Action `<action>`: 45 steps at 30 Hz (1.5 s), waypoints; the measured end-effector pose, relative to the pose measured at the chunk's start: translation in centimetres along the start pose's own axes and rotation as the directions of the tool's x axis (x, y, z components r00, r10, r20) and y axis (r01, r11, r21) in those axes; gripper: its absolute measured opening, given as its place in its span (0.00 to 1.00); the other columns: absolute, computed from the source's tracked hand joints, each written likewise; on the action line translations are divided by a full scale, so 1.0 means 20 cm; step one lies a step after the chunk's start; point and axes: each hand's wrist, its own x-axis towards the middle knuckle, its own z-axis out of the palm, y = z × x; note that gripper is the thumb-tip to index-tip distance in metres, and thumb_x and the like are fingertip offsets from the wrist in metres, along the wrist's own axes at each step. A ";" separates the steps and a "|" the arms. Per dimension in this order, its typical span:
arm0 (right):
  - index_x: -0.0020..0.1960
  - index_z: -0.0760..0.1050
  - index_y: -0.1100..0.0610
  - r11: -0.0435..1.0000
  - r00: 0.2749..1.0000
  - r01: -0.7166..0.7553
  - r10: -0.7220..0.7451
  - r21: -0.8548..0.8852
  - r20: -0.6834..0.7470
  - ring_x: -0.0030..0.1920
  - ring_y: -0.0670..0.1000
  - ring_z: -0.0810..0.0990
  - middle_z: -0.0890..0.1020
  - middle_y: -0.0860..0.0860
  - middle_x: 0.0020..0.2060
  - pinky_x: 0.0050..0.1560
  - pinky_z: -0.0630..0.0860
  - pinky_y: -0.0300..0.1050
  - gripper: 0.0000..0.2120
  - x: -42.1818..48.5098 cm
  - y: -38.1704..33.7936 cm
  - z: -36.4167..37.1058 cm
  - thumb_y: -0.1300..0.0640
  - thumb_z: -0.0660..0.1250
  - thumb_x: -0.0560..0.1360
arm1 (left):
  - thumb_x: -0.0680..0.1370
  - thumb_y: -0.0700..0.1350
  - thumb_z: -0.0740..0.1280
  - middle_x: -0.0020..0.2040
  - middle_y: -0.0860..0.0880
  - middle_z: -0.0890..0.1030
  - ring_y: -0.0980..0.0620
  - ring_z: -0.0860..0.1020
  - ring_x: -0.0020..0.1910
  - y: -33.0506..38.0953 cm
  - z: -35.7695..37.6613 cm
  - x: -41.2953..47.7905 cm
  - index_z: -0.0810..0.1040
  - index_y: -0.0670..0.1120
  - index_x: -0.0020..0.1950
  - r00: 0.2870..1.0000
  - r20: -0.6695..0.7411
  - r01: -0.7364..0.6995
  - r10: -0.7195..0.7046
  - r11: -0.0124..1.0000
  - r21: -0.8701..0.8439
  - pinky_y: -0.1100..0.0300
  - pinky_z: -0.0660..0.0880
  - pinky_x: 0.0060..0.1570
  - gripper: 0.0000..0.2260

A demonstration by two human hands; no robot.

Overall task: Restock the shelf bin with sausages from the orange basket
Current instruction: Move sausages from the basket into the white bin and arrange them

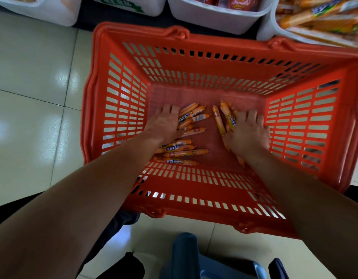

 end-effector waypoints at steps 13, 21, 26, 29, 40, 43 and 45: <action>0.67 0.60 0.61 0.982 0.989 -0.027 -0.001 0.187 0.149 0.60 0.67 0.77 0.74 0.62 0.62 0.56 0.76 0.59 0.35 0.04 -0.08 0.05 0.46 0.73 0.72 | 0.65 0.61 0.79 0.67 0.43 0.66 0.39 0.69 0.65 0.07 0.05 -0.01 0.57 0.50 0.74 0.998 0.024 0.066 -0.065 0.998 -0.019 0.41 0.73 0.59 0.46; 0.59 0.74 0.60 0.976 0.983 -0.046 0.006 0.215 0.182 0.57 0.63 0.80 0.80 0.60 0.56 0.56 0.75 0.53 0.26 0.03 -0.04 0.06 0.47 0.76 0.68 | 0.71 0.57 0.75 0.62 0.41 0.75 0.39 0.74 0.62 0.08 0.08 0.00 0.60 0.43 0.71 0.999 0.038 0.018 -0.015 0.997 -0.073 0.45 0.73 0.58 0.38; 0.58 0.74 0.59 0.933 0.975 -0.131 0.059 0.336 0.215 0.52 0.62 0.80 0.81 0.59 0.51 0.50 0.76 0.50 0.24 0.04 0.01 0.02 0.48 0.75 0.68 | 0.72 0.55 0.74 0.58 0.40 0.77 0.39 0.78 0.57 0.09 0.07 0.00 0.59 0.43 0.70 0.996 0.085 -0.015 0.020 0.998 -0.057 0.47 0.75 0.53 0.35; 0.54 0.75 0.56 0.894 0.962 -0.166 0.055 0.415 0.266 0.45 0.56 0.77 0.79 0.54 0.45 0.44 0.70 0.45 0.20 0.06 0.03 -0.02 0.49 0.75 0.67 | 0.72 0.54 0.75 0.58 0.41 0.78 0.41 0.78 0.57 0.13 0.07 -0.03 0.63 0.43 0.70 0.995 0.097 0.014 -0.007 0.997 -0.070 0.50 0.75 0.53 0.35; 0.49 0.73 0.52 0.880 0.966 -0.022 -0.103 0.474 0.236 0.39 0.52 0.78 0.78 0.51 0.40 0.33 0.68 0.42 0.17 0.00 0.02 -0.37 0.49 0.76 0.67 | 0.69 0.50 0.75 0.50 0.47 0.79 0.47 0.80 0.47 0.23 -0.26 -0.21 0.72 0.48 0.58 0.994 0.080 0.093 -0.077 0.972 -0.218 0.53 0.79 0.43 0.22; 0.48 0.73 0.54 0.883 0.971 0.035 -0.140 0.468 0.193 0.39 0.52 0.79 0.79 0.53 0.41 0.34 0.70 0.44 0.16 -0.08 0.01 -0.61 0.50 0.76 0.67 | 0.67 0.50 0.75 0.47 0.49 0.80 0.50 0.81 0.45 0.26 -0.46 -0.33 0.73 0.49 0.57 0.997 0.019 0.081 -0.079 0.969 -0.233 0.56 0.79 0.41 0.21; 0.44 0.73 0.53 0.871 0.973 0.091 -0.181 0.483 0.144 0.37 0.50 0.78 0.79 0.52 0.39 0.33 0.70 0.43 0.14 -0.16 0.00 -0.80 0.52 0.76 0.68 | 0.67 0.50 0.75 0.48 0.50 0.79 0.49 0.80 0.47 0.30 -0.61 -0.43 0.73 0.48 0.58 0.997 -0.043 0.055 -0.068 0.967 -0.250 0.57 0.77 0.44 0.23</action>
